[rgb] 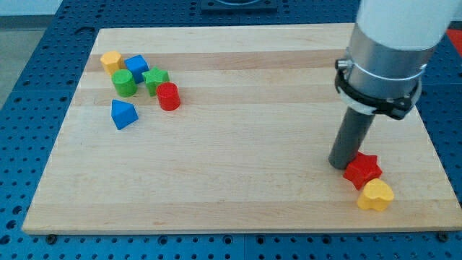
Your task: Push yellow hexagon along with blue cube a bit right
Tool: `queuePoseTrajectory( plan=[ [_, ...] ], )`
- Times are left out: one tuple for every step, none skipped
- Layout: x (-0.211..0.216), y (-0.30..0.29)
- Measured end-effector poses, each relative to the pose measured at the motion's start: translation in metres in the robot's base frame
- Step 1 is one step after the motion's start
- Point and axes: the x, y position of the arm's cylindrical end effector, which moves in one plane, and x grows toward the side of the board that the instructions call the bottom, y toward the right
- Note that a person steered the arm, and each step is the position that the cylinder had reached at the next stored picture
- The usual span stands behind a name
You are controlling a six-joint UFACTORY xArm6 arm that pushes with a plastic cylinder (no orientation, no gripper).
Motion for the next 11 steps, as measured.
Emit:
queuePoseTrajectory(
  plan=[
    [0.0, 0.003],
    [-0.002, -0.003],
    [-0.015, -0.036],
    [-0.031, -0.097],
    [-0.04, -0.171],
    [-0.041, -0.242],
    [-0.041, -0.318],
    [-0.042, -0.383],
    [-0.055, -0.448],
    [-0.065, -0.457],
    [-0.112, -0.451]
  ],
)
